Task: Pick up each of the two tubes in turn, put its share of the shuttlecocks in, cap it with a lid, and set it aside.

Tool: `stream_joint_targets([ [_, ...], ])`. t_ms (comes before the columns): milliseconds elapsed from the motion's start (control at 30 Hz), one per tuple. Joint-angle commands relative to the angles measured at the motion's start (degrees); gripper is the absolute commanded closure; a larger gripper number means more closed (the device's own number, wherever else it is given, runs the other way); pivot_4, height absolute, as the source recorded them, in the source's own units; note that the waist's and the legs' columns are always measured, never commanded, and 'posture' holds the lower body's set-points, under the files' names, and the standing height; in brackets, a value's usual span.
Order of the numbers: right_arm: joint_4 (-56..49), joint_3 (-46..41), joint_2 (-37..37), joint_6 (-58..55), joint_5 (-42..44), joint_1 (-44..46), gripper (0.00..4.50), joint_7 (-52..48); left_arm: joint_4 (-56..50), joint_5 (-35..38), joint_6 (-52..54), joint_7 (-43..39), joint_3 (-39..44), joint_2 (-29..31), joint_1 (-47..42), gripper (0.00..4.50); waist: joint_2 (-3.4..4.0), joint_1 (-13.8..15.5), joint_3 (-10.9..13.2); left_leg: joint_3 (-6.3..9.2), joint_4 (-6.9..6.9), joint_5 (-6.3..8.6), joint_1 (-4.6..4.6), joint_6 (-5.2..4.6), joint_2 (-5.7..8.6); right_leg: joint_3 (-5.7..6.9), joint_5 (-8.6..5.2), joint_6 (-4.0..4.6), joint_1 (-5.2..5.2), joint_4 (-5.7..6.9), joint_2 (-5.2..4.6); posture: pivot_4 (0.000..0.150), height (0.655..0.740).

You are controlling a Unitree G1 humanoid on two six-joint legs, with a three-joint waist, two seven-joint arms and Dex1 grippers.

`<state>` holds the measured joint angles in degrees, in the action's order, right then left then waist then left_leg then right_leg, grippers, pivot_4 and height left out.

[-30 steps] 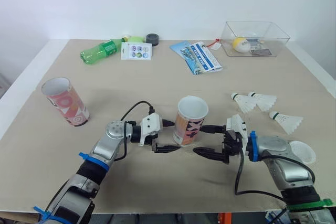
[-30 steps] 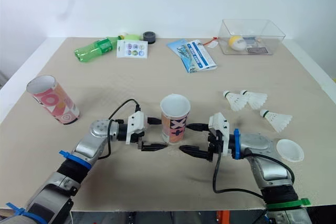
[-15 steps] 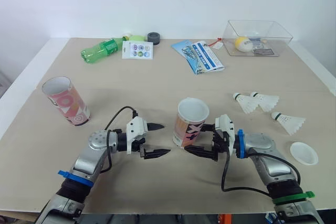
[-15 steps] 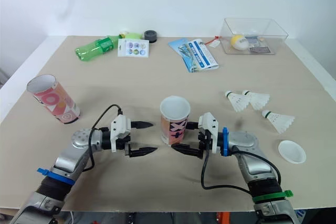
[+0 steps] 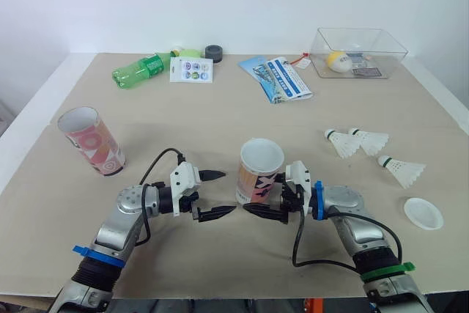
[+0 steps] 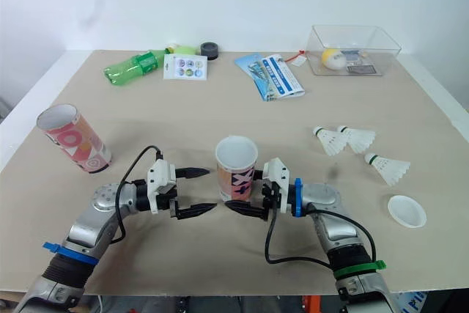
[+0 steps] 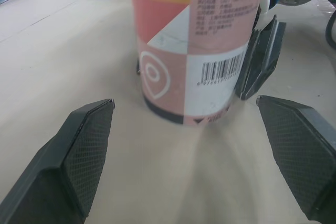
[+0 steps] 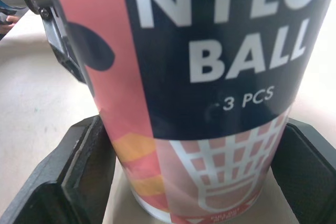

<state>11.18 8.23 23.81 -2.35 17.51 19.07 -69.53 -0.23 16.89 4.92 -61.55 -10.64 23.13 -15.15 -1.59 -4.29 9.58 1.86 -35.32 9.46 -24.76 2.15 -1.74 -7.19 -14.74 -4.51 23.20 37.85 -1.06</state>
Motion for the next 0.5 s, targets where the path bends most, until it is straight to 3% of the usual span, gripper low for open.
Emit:
stream_joint_targets([
  [33,0.9,0.9,-1.4,1.1,-0.3,1.1,0.02,0.1,-2.1,0.4,-0.7,0.1,-0.1,0.2,-0.2,0.00,0.00,0.0,0.0,0.00,0.00,0.00,0.01,0.00,0.00,0.00,0.00,0.00,-0.01,0.00,0.00,0.150,0.7400],
  [500,3.7,1.8,-5.5,0.5,-0.3,2.5,0.02,0.8,-0.5,-0.1,-3.0,0.0,0.1,0.8,0.5,0.00,0.00,-0.1,0.0,-0.02,-0.02,-0.01,0.10,-0.01,-0.07,0.00,0.06,0.14,-0.06,0.02,0.06,0.150,0.7400],
])
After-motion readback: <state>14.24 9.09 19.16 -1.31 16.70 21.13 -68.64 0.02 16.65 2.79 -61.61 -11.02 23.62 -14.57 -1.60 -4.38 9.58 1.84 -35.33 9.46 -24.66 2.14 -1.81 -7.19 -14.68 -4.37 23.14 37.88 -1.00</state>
